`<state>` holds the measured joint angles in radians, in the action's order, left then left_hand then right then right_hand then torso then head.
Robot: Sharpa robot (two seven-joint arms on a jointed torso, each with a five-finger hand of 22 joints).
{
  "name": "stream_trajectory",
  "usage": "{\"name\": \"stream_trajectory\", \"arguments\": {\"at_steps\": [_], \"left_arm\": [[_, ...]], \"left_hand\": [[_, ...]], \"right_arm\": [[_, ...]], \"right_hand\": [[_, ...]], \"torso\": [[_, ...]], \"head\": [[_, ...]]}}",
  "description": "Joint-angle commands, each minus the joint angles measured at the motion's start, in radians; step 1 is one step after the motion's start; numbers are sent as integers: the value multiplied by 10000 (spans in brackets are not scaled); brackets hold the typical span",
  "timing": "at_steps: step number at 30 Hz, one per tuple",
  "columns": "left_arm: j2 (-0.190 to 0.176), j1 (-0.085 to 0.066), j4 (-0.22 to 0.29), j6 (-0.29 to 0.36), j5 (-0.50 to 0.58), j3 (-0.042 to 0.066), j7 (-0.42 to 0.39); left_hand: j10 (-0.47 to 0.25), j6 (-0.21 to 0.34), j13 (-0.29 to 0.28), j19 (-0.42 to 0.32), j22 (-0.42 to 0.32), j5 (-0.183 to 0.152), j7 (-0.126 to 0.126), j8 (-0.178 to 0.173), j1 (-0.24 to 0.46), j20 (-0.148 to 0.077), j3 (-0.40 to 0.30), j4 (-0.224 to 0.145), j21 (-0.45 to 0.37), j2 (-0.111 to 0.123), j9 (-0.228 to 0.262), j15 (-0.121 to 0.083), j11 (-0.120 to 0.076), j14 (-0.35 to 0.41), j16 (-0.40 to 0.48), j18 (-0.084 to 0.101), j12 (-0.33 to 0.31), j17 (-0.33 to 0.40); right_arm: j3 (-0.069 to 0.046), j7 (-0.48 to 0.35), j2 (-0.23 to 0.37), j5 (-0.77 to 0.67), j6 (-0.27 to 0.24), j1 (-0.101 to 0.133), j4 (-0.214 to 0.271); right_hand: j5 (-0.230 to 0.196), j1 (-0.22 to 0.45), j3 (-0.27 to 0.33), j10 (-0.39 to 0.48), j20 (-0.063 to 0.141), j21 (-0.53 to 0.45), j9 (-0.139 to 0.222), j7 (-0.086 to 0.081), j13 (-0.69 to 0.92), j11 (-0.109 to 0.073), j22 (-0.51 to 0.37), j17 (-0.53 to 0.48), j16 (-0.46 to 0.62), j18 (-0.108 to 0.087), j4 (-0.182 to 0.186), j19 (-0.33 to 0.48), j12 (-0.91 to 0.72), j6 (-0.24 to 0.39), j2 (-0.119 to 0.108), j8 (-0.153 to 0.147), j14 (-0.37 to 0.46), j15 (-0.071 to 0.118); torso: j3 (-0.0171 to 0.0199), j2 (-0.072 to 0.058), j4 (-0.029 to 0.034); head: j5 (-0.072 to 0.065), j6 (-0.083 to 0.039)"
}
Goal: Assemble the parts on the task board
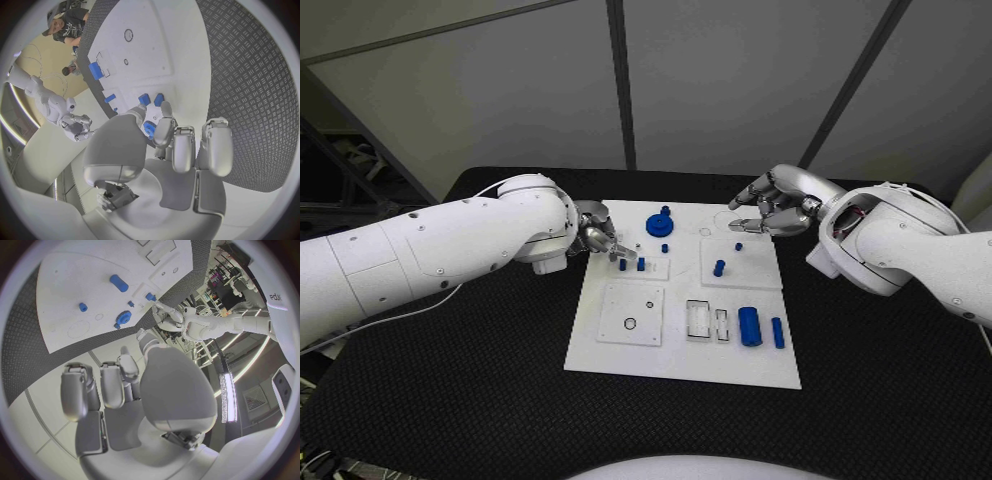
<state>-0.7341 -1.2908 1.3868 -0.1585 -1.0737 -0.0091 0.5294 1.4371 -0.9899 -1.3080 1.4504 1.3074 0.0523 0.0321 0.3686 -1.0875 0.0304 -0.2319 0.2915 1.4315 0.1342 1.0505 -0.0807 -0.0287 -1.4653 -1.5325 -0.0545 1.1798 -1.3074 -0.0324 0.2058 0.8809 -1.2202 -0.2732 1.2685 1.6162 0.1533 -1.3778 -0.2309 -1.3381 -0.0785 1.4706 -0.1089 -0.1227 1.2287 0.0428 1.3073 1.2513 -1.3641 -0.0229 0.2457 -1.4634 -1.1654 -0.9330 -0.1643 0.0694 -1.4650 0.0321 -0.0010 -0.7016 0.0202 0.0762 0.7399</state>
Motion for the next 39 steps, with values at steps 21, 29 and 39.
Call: {"name": "stream_trajectory", "arguments": {"at_steps": [21, 29, 39], "left_arm": [[578, -90, -373, 2718, 750, -59, -3623], [1121, -55, -828, 2840, -774, -411, -4723], [1711, -31, -1412, 2946, -2545, -681, -4762]], "left_hand": [[-3494, 470, 5342, -4088, -5348, 1623, 1047, -2599, -4392, 666, 722, -1404, -6490, -373, -3890, 766, 878, 2496, 8131, -1285, -9123, 3554], [-3303, 20, 7267, -3979, -5499, 1579, 1062, -2934, -4456, 769, 594, -1466, -6766, 70, -5063, 845, 1016, 2589, 8454, -1274, -10059, 4047], [-3387, -50, 8869, -2419, -4069, 1522, 1032, -3009, -4257, 705, 827, -1446, -5150, 270, -6178, 767, 1053, 866, 5625, -1012, -10402, 2401]], "right_arm": [[-5, -121, -52, -33, -168, 17, -8], [-5, -136, -83, -33, -178, 17, -7], [-5, -145, -113, -33, -166, 17, 5]], "right_hand": [[58, -29, -8, 5, 31, -94, 6, -22, -37, -32, 1055, -55, 96, -159, 32, -107, 75, -72, 38, -42, -344, 44], [59, -30, -8, 12, 31, -102, 6, -22, -48, -32, 1043, -66, 104, -162, 32, -100, 88, -72, 38, -42, -341, 44], [61, -33, -12, 18, 31, -113, 6, -22, -54, -32, 1029, -88, 120, -165, 33, -91, 96, -72, 43, -41, -336, 44]], "torso": [[-5, -15, -16], [4, -8, -3], [4, -16, -17]], "head": [[-146, -125], [-223, -180], [-260, -209]]}}
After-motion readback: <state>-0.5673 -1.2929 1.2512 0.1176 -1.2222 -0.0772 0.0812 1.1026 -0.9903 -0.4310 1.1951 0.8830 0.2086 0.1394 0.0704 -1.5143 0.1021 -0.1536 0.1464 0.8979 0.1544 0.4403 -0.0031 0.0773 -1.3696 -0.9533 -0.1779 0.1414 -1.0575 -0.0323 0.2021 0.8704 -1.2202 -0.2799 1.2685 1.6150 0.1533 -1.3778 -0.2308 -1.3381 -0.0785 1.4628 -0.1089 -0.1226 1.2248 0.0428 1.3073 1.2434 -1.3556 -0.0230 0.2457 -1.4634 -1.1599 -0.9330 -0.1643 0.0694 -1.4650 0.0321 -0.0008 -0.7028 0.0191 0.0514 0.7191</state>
